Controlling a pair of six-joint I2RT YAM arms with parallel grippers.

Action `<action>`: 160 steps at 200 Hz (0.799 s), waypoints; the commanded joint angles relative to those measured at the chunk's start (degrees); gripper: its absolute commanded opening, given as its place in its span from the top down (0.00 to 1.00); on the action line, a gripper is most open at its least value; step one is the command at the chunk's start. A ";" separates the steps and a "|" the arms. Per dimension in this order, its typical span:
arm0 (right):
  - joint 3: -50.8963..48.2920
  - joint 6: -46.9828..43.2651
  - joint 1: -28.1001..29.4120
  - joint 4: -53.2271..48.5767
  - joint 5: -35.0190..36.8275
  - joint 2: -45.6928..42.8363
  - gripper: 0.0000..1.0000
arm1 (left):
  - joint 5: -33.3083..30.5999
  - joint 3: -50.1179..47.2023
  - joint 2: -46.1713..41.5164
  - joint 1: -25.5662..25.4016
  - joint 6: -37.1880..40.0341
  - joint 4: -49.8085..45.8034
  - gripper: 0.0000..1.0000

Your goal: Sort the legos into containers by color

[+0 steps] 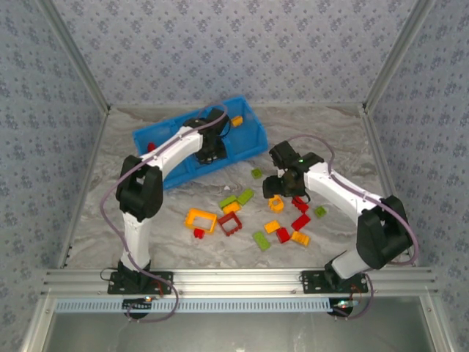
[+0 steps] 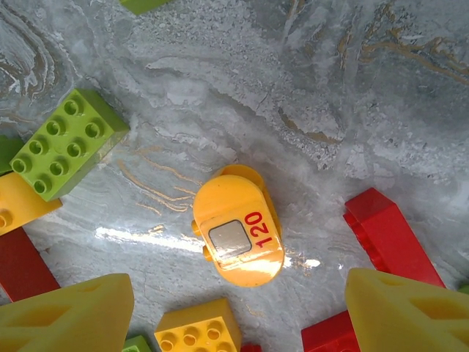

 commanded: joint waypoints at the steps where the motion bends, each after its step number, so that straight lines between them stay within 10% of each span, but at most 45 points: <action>1: -0.55 -0.86 -0.03 0.22 -2.18 1.98 0.21 | -2.93 2.24 -2.11 -0.46 0.24 -2.43 0.49; 63: -2.95 -3.53 1.53 1.72 -0.86 9.09 0.22 | -4.02 -2.34 -14.60 -1.68 -2.14 -4.35 0.42; 160: 3.05 -5.92 2.25 2.58 3.05 12.93 0.64 | -2.71 -24.05 -40.02 5.11 -8.95 -7.79 0.34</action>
